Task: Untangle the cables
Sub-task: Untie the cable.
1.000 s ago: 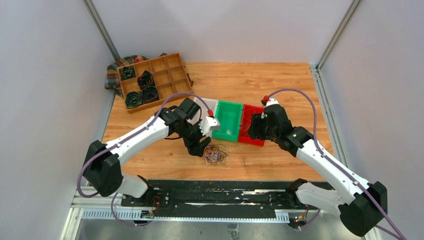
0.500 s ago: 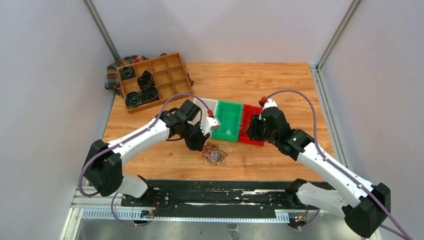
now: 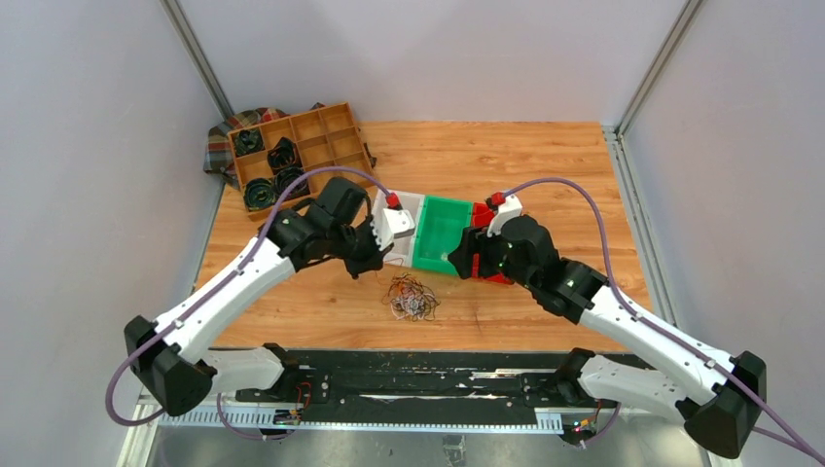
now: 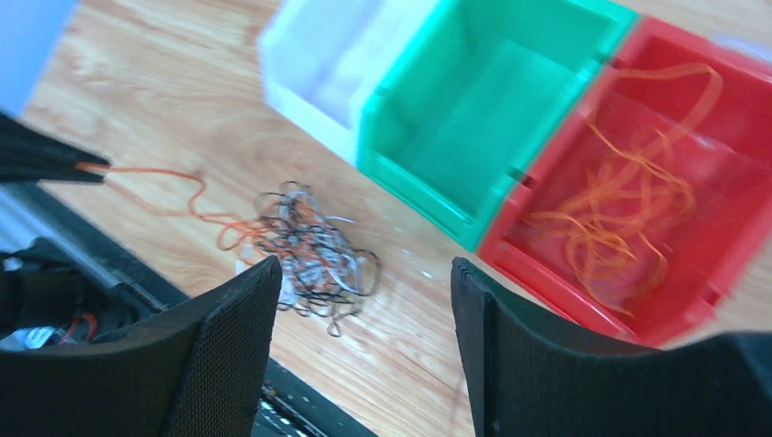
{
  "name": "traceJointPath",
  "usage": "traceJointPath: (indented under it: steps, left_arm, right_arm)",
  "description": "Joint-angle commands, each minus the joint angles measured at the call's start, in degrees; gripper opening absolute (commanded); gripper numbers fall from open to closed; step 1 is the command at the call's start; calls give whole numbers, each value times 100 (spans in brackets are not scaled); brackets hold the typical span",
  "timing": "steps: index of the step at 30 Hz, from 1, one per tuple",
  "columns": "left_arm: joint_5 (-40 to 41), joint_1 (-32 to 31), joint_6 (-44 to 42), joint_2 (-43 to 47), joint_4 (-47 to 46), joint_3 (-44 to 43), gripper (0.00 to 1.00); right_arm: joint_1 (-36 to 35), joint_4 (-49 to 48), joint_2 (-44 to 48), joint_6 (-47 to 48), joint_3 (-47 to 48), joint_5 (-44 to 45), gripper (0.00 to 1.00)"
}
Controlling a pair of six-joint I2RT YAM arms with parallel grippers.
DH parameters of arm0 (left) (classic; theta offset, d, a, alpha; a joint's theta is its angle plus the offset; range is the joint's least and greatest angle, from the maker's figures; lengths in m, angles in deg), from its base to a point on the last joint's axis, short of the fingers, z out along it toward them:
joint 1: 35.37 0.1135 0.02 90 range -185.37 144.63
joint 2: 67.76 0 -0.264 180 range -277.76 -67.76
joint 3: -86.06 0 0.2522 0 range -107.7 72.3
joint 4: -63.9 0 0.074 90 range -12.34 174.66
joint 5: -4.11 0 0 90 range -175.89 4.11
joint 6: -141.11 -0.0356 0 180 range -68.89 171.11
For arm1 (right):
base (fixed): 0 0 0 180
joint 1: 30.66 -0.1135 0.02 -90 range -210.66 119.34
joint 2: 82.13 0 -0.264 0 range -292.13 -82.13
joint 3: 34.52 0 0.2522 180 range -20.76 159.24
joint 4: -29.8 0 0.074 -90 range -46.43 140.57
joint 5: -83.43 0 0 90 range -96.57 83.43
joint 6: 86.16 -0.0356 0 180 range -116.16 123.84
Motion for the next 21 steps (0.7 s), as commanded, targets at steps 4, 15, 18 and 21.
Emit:
traceJointPath:
  steps: [4,15,18,21]
  left_arm:
    - [156,-28,-534,329,1398,-1433,0]
    - [34,-28,-855,149,2089,-3274,0]
    - [4,-37,-880,133,2186,-3606,0]
    - [-25,-46,-910,99,2278,-3916,0]
  right_arm:
    - [-934,-1982,219,718,-179,-627,71]
    - [-1727,-2605,-803,1220,565,-924,73]
    - [-1776,-2850,-1141,1239,757,-1008,73]
    - [-1786,-3077,-1502,1200,931,-1021,73]
